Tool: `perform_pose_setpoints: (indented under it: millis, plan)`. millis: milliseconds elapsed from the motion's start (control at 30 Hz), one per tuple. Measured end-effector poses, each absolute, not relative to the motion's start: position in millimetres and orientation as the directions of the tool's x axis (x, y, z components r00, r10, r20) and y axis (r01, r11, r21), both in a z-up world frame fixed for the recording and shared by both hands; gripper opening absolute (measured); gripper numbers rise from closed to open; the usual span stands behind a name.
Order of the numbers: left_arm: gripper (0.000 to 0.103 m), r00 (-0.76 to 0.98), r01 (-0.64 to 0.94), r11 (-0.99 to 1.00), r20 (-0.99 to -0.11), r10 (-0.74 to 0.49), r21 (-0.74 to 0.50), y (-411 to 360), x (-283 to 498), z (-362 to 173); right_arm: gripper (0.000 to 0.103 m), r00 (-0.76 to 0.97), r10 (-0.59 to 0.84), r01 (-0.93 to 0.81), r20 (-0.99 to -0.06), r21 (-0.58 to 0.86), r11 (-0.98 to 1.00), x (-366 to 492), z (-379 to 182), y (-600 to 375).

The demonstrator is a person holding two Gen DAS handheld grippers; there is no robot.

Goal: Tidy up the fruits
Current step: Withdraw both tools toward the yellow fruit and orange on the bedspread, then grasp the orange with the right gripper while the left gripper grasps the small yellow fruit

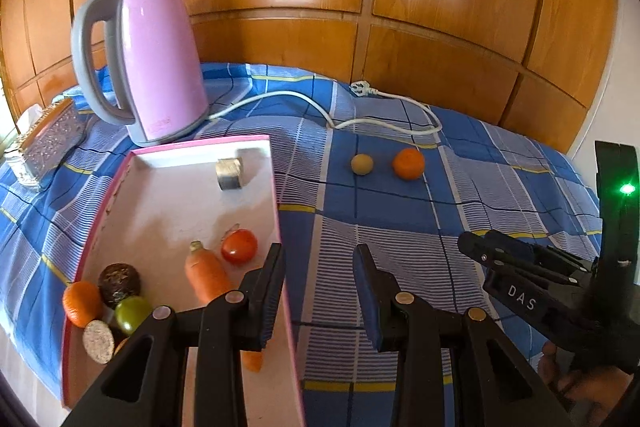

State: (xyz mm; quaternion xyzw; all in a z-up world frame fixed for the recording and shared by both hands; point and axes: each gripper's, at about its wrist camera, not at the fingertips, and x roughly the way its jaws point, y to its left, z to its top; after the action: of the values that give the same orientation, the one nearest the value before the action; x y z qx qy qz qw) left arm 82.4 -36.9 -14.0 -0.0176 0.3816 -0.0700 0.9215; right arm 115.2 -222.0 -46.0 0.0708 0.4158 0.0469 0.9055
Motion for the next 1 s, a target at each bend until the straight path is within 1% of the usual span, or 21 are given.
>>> perform_pose_setpoints:
  millis: [267, 333, 667, 1000]
  plan:
    - [0.035, 0.681, 0.11, 0.989, -0.717, -0.151, -0.104, -43, 107, -22, 0.034, 0.643, 0.16, -0.036, -0.749, 0.18, 0.983, 140, -51, -225]
    - [0.035, 0.68, 0.105, 0.989, -0.718, -0.151, -0.108, -44, 113, -23, 0.037, 0.643, 0.165, -0.039, -0.748, 0.183, 0.982, 147, -51, -225]
    - [0.035, 0.672, 0.098, 0.987, -0.723, -0.16, -0.127, -47, 138, -26, 0.037, 0.645, 0.185, -0.059, -0.741, 0.193, 0.979, 194, -57, -220]
    - [0.035, 0.647, 0.091, 0.986, -0.744, -0.166, -0.141, -48, 157, -34, 0.037, 0.632, 0.154, -0.045, -0.759, 0.163, 0.986, 232, -70, -206]
